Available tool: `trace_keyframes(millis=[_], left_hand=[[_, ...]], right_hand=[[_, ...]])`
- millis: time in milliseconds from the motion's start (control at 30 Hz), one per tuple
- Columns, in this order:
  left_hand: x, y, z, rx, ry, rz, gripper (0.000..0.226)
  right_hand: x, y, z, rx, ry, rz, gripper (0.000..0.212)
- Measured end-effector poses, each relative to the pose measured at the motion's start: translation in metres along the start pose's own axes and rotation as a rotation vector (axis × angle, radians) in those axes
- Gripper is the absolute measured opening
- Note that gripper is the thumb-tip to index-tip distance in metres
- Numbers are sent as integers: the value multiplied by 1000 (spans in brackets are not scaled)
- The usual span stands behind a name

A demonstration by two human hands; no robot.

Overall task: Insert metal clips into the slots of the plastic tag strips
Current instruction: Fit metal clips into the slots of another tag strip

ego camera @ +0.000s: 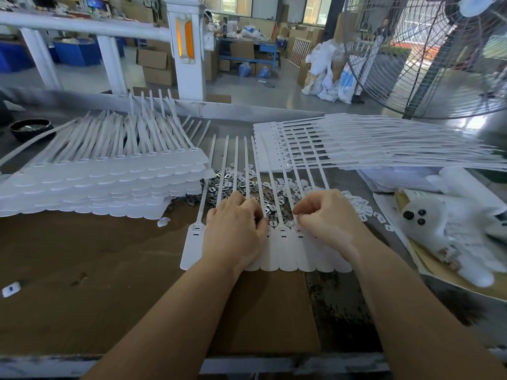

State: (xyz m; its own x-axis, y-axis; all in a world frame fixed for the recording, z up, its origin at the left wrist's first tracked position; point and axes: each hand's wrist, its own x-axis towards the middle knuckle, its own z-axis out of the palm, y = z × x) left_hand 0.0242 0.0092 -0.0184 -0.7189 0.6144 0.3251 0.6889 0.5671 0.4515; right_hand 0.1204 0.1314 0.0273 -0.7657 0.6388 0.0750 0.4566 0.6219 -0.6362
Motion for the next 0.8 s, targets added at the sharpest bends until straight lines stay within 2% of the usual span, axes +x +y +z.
trace_keyframes(millis=[200,367,500,667,800], left_hand=[[0,0,-1,-4,-3,1,23],[-1,1,-2,-21,-11,5,22],[-1,1,-3,-21,-14,2,22],[-1,1,-3,-25,-10,2,22],[-1,1,-3,-22,-11,3,23]], right_hand=[[8,13,-5,-177,180,74,29],[10,20,-1,-259,152,37,19],[10,18,0,-190,202,21,21],[8,12,1,-221,40,15,19],[10,11,5,-250,65,38,13]])
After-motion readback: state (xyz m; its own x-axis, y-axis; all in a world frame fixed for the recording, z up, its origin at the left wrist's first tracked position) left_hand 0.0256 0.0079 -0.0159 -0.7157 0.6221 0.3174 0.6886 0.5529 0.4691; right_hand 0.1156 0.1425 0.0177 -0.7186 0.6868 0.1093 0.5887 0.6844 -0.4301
